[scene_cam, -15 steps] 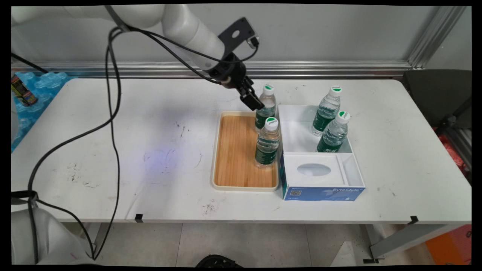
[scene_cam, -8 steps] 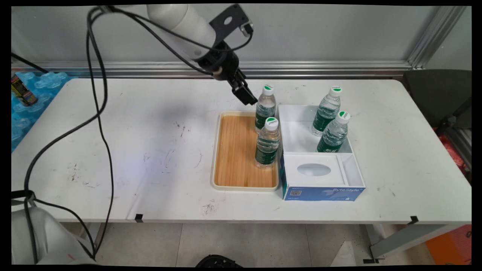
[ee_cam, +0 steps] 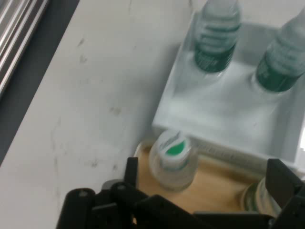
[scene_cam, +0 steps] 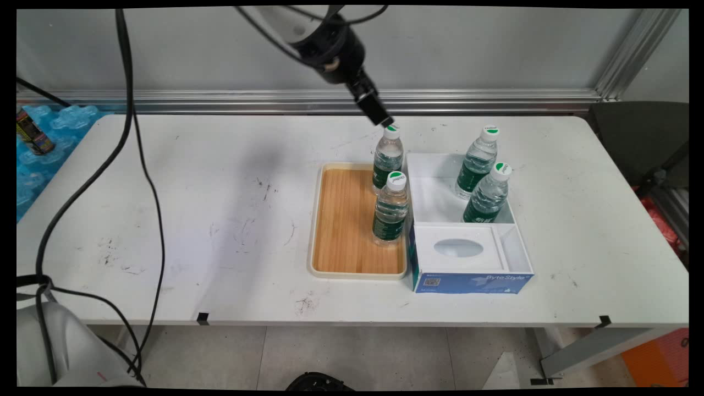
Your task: Pick up the green bottle from the white box
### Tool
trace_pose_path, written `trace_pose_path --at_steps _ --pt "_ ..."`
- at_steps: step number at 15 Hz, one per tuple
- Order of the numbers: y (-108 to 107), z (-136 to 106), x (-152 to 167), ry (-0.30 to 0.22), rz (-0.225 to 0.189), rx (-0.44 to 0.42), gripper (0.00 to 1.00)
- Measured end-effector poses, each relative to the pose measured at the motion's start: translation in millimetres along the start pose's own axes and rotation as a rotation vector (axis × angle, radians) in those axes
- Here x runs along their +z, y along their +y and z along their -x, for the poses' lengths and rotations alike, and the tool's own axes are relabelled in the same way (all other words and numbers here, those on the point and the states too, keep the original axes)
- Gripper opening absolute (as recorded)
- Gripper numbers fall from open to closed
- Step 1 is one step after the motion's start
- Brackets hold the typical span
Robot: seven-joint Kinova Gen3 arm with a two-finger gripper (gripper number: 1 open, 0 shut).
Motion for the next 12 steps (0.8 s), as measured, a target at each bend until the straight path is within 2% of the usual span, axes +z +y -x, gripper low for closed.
trace_pose_path --at_steps 4,9,12 --pt "16 -29 1 0.047 0.048 0.008 1.00" --pt "40 -47 20 0.094 0.104 0.029 1.00" --pt "52 -50 37 0.110 0.129 0.048 1.00"
